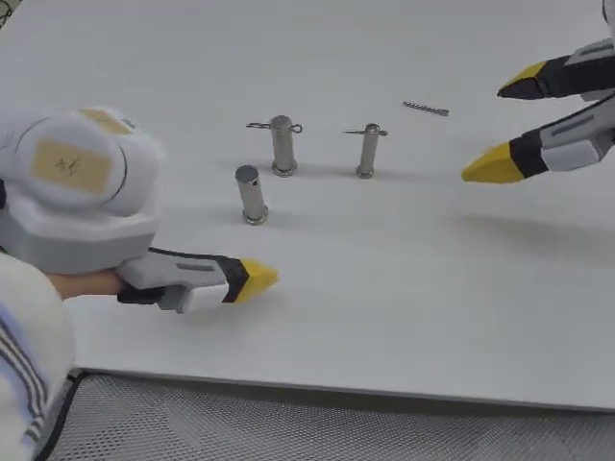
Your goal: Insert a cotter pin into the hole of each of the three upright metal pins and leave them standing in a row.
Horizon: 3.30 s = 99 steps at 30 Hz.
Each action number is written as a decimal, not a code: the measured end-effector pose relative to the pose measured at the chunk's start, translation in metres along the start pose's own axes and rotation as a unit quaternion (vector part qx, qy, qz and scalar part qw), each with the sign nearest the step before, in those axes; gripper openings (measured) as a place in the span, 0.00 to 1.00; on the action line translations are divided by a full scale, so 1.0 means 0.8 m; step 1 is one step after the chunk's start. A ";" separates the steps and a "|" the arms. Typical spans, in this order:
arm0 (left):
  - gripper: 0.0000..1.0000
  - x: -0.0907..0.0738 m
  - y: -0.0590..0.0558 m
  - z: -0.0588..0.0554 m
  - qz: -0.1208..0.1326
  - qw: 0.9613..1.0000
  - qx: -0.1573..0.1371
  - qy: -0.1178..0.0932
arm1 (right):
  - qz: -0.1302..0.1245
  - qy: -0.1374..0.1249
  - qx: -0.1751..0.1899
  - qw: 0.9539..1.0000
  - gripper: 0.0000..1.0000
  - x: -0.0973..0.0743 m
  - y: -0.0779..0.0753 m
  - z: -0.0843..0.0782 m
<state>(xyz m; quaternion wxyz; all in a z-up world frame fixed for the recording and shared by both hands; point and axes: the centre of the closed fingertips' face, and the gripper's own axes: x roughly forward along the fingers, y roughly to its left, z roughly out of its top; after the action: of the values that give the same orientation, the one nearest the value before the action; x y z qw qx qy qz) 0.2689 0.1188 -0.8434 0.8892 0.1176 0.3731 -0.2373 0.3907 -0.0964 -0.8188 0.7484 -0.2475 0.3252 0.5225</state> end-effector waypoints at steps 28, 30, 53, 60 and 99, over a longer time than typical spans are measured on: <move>0.88 -0.022 0.018 0.016 0.053 0.998 0.028 -0.033 | 0.031 0.088 -0.020 0.995 0.35 0.085 -0.065 -0.003; 0.88 -0.023 0.018 0.020 0.047 0.998 0.011 -0.039 | 0.036 0.087 -0.020 0.995 0.33 0.085 -0.064 -0.002; 0.84 -0.022 0.014 0.007 0.043 0.998 -0.027 -0.023 | 0.000 0.140 -0.044 0.989 0.05 0.088 -0.062 0.002; 0.83 -0.024 0.012 0.012 0.036 0.999 -0.025 -0.030 | -0.013 0.137 -0.068 0.988 0.03 0.082 -0.065 0.000; 0.63 -0.039 0.000 0.049 -0.003 0.994 -0.055 -0.092 | -0.101 0.074 -0.134 0.983 0.02 0.010 -0.021 0.021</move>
<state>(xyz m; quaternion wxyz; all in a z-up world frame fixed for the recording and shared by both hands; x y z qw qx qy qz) 0.2737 0.1137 -0.7936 0.9241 0.0449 0.3022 -0.2295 0.4126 -0.0853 -0.8132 0.7313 -0.4154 0.2802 0.4628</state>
